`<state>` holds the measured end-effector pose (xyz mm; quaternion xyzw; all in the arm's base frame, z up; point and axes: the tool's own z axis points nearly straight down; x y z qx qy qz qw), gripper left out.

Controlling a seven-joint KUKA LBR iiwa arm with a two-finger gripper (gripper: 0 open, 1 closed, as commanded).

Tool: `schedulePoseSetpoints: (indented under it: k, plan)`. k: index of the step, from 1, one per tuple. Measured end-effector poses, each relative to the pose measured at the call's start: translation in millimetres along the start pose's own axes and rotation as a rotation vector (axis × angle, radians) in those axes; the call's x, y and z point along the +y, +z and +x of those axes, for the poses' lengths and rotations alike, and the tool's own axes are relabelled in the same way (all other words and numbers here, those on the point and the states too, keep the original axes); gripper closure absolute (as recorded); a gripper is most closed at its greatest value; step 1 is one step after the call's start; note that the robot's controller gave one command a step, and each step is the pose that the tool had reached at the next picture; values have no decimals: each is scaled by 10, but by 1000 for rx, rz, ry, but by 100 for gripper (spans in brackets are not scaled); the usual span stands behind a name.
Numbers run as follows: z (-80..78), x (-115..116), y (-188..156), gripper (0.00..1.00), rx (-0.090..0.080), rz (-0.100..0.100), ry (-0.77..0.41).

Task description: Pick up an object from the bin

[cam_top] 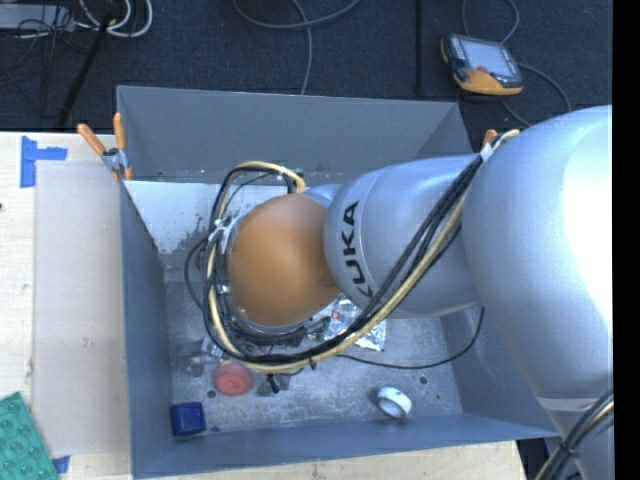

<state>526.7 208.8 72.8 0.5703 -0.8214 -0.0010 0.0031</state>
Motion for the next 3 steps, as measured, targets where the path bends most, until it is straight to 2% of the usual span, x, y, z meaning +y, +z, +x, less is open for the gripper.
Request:
schedulePoseSetpoints:
  k: [1, 2, 3]
  plan:
    - [-4, -8, -17, 100, -3, 2, 4]
    - [-260, 23, -1219, 100, -11, 11, -30]
    - [-96, 162, -1635, 100, -5, 6, -236]
